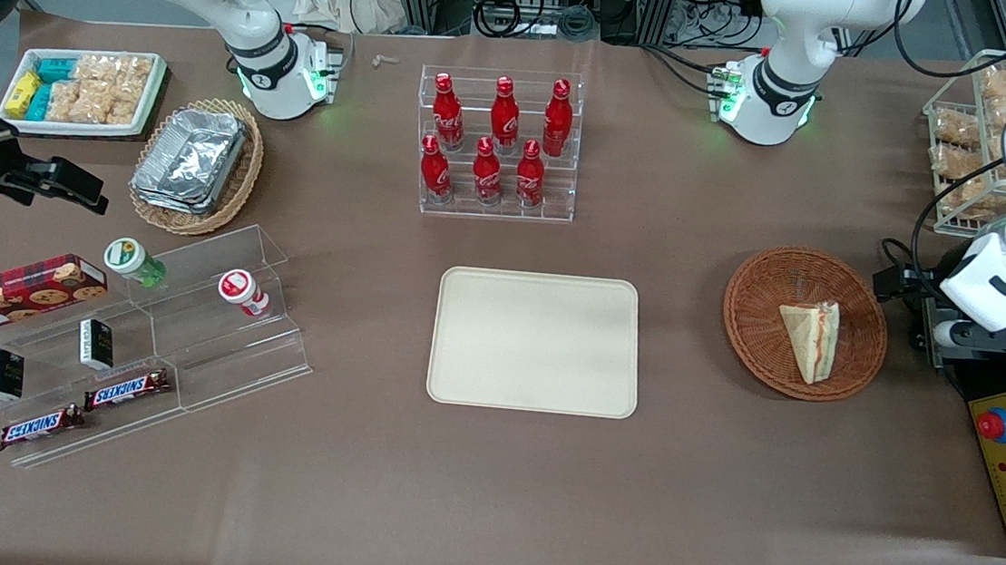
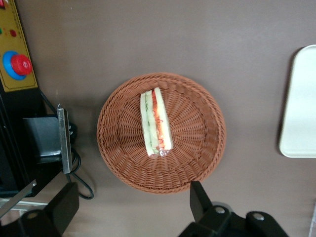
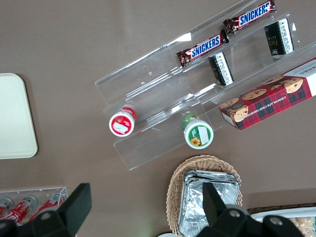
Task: Place sandwich from basket to tray
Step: 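Move the left gripper over the wicker basket above the sandwich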
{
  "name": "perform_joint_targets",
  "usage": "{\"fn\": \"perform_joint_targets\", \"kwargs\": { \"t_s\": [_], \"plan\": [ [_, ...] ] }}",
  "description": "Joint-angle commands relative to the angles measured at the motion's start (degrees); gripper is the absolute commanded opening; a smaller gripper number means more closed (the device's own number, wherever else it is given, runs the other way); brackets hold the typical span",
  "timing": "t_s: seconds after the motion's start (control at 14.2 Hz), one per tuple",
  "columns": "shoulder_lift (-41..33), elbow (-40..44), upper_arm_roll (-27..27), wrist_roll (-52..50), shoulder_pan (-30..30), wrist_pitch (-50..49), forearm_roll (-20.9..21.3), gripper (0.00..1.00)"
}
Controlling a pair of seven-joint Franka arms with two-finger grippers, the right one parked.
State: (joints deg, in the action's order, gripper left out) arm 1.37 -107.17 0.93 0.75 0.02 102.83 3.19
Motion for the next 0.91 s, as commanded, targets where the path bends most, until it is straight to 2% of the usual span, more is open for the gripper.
{"fn": "perform_joint_targets", "kwargs": {
  "t_s": [0.0,0.21,0.35,0.84],
  "plan": [
    [-3.48,-8.30,-0.22,0.13,1.30,6.40,0.07,1.00],
    [-3.31,-15.24,-0.22,-1.96,2.17,15.18,-0.11,1.00],
    [-2.52,-18.76,-0.22,-7.74,2.09,20.02,-0.20,1.00],
    [3.89,-20.89,-0.31,-14.97,1.74,24.25,-0.38,1.00]
  ]
}}
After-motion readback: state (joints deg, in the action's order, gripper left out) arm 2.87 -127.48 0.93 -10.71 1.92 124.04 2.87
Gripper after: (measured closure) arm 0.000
